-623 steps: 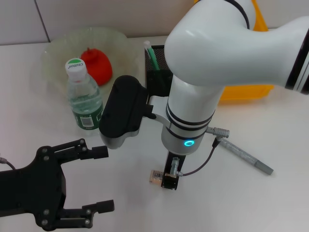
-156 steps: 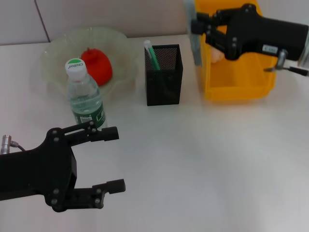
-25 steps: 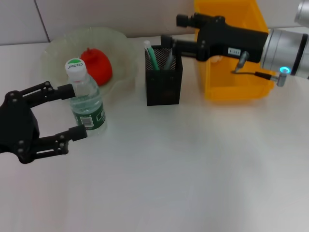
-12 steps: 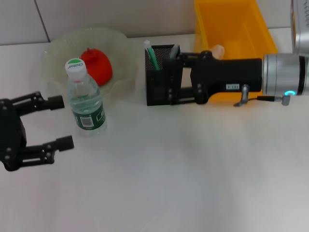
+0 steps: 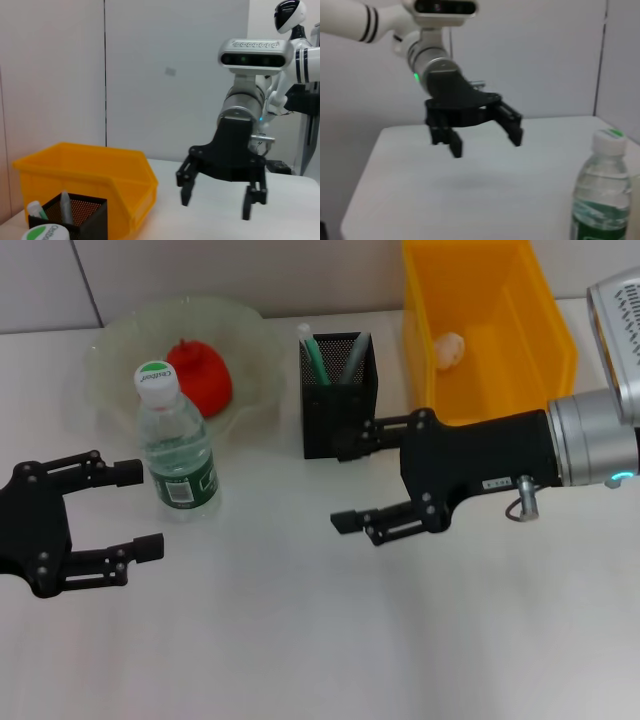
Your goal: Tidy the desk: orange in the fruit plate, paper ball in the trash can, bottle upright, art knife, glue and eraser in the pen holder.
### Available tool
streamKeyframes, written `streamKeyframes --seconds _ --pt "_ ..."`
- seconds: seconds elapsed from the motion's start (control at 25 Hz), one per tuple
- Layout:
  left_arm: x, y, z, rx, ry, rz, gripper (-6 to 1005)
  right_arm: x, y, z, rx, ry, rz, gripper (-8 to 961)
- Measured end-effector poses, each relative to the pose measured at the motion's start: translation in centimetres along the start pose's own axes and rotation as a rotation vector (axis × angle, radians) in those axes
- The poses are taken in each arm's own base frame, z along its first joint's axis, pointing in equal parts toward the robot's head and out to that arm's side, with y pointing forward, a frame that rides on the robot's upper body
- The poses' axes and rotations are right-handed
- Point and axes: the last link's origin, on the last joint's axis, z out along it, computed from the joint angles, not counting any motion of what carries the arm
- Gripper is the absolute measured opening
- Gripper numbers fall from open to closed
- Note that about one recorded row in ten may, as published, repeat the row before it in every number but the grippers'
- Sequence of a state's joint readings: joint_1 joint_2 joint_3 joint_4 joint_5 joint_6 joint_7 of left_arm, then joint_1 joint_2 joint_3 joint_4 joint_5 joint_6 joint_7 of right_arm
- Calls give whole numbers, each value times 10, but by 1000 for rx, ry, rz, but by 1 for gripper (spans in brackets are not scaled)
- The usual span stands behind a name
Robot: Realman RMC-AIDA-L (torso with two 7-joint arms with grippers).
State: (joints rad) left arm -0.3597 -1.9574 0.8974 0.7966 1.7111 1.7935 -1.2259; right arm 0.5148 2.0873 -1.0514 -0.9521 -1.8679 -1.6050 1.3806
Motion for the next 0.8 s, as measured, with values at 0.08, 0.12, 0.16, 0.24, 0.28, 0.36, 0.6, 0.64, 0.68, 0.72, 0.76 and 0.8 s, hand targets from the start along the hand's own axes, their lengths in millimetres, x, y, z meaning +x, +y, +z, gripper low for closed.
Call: streamKeyframes --seconds 0.08,0.12,0.16,0.24,0.28,0.36,0.6,0.64,0.68,0.72,0.76,0.8 --pt "0 0 1 1 0 1 801 0 1 0 -7 2 3 773" --pt "0 -1 3 4 2 4 801 0 2 -1 -17 6 9 773" --pt "0 -1 3 4 2 4 801 0 2 -1 -17 6 9 773" --pt "0 -1 5 1 3 5 801 2 3 -1 -21 12 12 773" --pt "0 -1 6 -2 3 6 801 2 4 -1 -24 18 13 773" --pt "0 0 9 -10 0 8 801 4 5 0 -31 30 14 773" --pt "-2 2 16 -30 -13 16 801 6 6 0 -38 36 19 773" --pt "-2 2 16 -30 -13 16 801 6 6 0 -38 36 19 773" --pt "-2 2 17 -31 -16 16 801 6 6 0 -39 37 19 773" --pt "-2 2 17 -33 -20 18 801 6 7 1 -45 39 18 773" --pt "-2 2 17 -33 -20 18 801 6 7 1 -45 39 18 773" --pt "-2 2 17 -33 -21 18 801 6 8 3 -54 43 17 773"
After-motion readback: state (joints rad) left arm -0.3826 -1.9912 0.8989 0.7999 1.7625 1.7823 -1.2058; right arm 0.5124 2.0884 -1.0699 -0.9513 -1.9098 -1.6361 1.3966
